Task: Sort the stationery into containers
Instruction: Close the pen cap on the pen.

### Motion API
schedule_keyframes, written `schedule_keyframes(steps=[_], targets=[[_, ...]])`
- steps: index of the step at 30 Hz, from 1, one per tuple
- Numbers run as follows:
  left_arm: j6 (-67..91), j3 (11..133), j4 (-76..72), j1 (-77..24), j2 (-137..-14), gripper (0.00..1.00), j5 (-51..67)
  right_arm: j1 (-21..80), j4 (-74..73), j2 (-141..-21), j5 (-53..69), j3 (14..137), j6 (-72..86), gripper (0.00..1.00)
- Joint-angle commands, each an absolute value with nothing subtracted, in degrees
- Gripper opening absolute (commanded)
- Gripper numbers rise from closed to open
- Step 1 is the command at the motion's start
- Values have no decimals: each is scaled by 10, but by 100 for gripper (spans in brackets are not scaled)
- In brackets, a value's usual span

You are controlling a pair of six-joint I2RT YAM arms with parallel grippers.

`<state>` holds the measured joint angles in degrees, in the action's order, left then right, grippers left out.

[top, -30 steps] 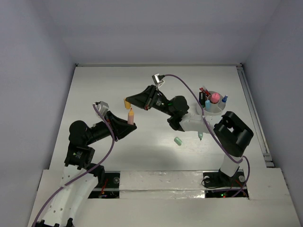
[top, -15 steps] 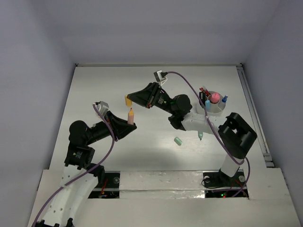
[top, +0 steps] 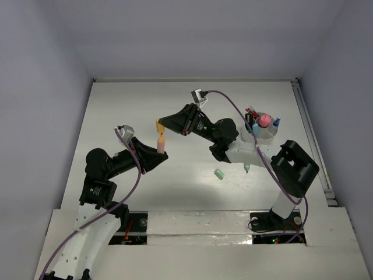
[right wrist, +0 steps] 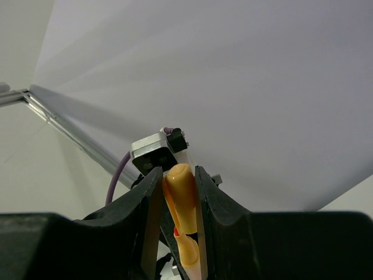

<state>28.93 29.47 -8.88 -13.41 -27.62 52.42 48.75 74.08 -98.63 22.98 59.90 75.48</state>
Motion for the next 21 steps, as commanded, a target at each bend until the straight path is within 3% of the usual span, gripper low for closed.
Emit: schedule_keyframes(steps=[1, 21], targets=[[279, 298, -105, -132, -275, 0, 520, 487, 983, -955, 239, 596, 756, 0], [277, 298, -105, -132, -287, 0, 526, 487, 983, -944, 244, 611, 759, 0]])
